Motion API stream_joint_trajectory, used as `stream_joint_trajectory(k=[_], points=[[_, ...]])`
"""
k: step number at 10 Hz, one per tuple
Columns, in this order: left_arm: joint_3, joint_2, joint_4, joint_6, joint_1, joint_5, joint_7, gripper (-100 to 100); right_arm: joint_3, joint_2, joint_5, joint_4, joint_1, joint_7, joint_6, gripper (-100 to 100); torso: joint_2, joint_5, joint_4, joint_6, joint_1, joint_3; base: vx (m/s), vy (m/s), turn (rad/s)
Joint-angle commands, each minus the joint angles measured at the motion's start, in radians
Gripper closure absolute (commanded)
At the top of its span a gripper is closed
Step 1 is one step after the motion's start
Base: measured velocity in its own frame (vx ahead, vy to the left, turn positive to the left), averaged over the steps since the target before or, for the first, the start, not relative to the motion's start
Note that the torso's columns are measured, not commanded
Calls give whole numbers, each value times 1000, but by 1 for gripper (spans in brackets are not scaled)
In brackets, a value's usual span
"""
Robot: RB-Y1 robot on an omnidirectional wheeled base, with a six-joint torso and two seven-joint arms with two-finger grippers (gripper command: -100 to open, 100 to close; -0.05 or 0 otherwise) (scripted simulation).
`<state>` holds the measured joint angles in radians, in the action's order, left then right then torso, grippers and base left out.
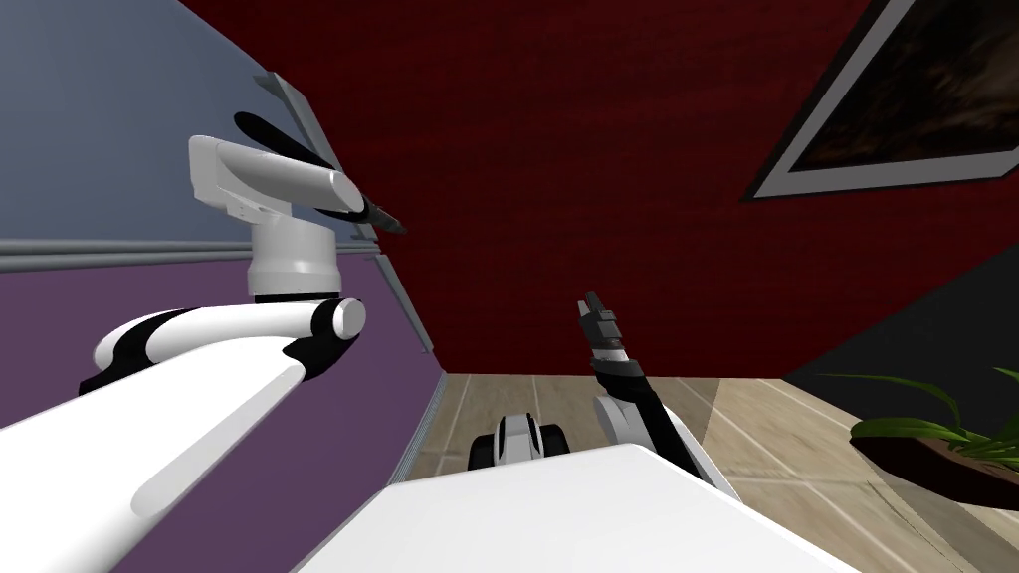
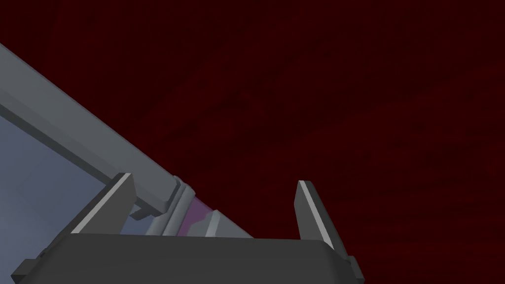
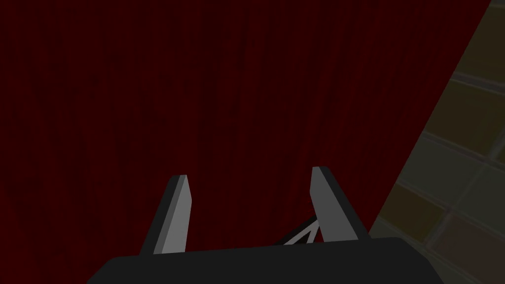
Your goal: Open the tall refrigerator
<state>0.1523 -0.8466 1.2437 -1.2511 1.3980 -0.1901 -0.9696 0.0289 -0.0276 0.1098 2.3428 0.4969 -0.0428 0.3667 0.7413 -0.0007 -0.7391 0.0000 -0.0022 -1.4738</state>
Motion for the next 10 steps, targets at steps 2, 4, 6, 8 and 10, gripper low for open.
stream_joint_trajectory(k=[2,4,6,8,10], points=[[9,-12,7,-27,22,-23,-2,-100,0,0,0,0,0,0,0,0,-3,0,1,0,1,-2,82,174,-19],[12,-17,8,-37,32,-32,-3,-100,0,0,0,0,0,0,0,0,-5,1,2,0,2,-3,86,176,-16],[16,-22,8,-48,44,-43,-4,-100,0,0,0,0,0,0,0,0,-5,1,1,0,3,-3,97,185,-21],[20,-29,8,-61,58,-56,-5,-100,0,0,0,0,0,0,0,0,-1,1,1,0,3,-1,57,198,-20],[24,-33,8,-71,69,-67,-5,-100,0,0,0,0,0,0,0,0,-3,1,1,0,4,-2,77,211,-19]])
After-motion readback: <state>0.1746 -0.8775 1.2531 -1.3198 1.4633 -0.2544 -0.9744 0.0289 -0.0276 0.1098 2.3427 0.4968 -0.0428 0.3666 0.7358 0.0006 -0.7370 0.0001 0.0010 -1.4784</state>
